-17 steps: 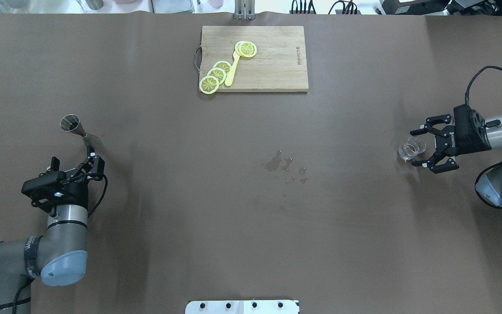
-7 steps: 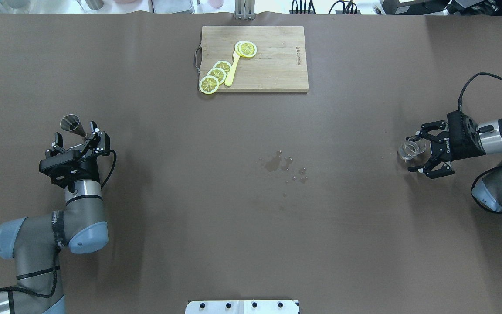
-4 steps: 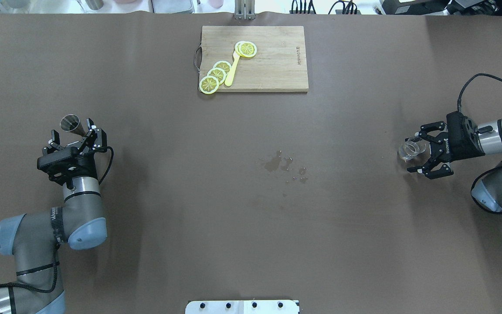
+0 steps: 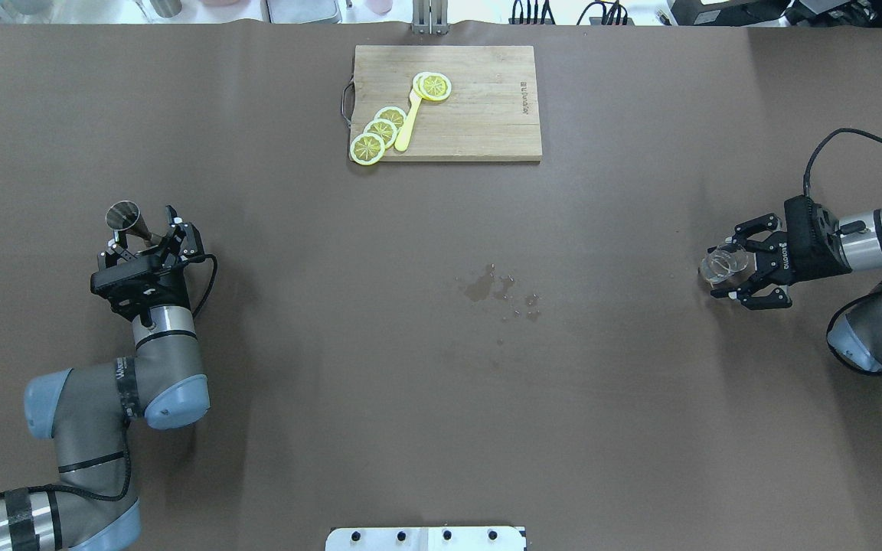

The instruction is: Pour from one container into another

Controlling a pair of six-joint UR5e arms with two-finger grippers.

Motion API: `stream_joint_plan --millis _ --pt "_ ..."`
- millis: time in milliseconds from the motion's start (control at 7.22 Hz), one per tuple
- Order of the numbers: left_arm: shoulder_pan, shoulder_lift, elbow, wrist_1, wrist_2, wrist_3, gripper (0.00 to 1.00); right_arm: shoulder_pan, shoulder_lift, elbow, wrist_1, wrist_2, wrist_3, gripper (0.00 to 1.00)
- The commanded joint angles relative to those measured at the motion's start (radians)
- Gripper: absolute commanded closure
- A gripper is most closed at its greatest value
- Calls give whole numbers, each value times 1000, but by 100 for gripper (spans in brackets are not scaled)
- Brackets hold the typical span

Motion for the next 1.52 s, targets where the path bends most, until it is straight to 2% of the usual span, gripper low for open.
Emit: stream_joint_plan --millis 0,277,416,554,970,1247,1385 --pt "-5 -1 -4 0 -5 -1 26 0 0 0 4 -1 0 28" --pt "-3 1 -8 -2 -9 2 56 2 0 0 4 -1 0 34" --pt "0 1 -10 0 -26 7 90 2 0 2 4 -1 0 41" --pt "-2 7 -39 -3 -85 4 98 2 0 3 4 -1 3 47" --pt "-31 70 -181 -15 -126 72 100 5 0 14 4 -1 3 78" --pt "-51 66 -215 -108 -143 285 100 11 0 41 2 1 6 91" --pt "-73 44 -234 -186 -234 421 100 26 5 54 -1 9 8 95"
